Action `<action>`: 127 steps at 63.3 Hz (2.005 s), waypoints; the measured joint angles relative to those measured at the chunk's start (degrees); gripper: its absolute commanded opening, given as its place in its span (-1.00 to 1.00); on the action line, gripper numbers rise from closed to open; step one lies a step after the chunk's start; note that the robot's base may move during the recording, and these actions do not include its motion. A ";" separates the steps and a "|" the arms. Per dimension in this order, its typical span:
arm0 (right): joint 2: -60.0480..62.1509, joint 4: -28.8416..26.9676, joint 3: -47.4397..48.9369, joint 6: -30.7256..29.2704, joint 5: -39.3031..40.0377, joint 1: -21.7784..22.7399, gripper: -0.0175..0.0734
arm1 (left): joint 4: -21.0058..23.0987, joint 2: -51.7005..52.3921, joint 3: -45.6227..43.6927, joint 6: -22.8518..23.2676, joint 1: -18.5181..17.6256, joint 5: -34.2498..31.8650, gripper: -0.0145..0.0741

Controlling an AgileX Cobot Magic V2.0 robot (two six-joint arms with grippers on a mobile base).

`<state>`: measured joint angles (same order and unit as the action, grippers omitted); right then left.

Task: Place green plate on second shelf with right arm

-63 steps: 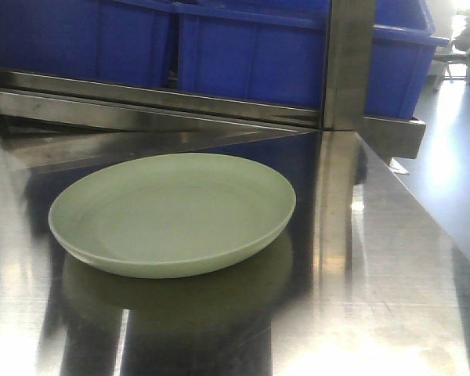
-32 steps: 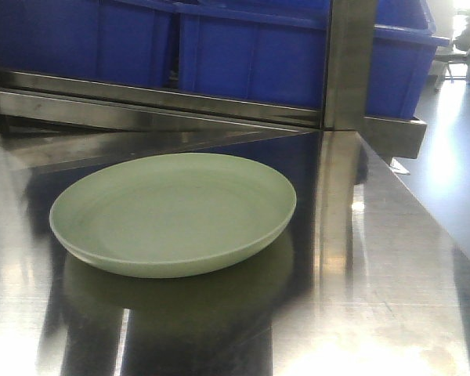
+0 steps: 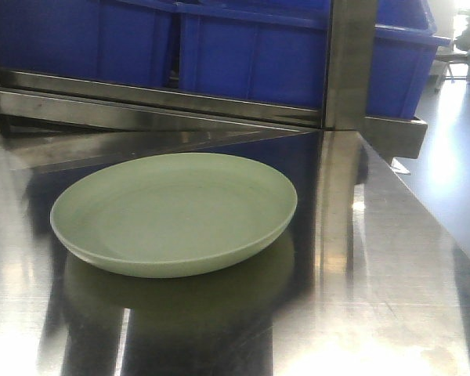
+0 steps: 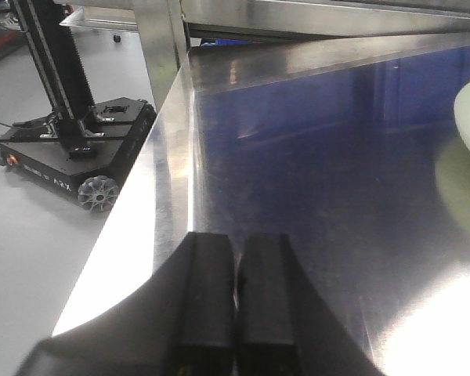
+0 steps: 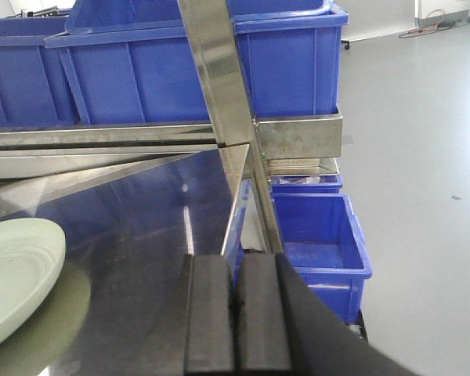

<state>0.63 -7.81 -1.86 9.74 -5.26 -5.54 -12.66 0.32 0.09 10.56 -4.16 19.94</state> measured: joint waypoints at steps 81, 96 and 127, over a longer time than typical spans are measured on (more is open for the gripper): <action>-72.46 -10.69 52.32 -0.34 -22.68 -14.26 -0.29 | 0.00 0.00 0.00 0.00 0.00 0.00 -0.39; -79.18 -10.92 54.56 -1.88 -21.28 -20.64 0.38 | 0.00 0.00 0.00 0.00 0.00 0.00 -0.39; -88.70 -13.14 57.28 -2.01 -18.15 -23.31 0.39 | 0.00 0.00 0.00 0.00 0.00 0.00 -0.39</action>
<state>-88.07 -20.96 55.42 7.73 -23.41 -28.85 -12.66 0.32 0.09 10.56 -4.16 19.94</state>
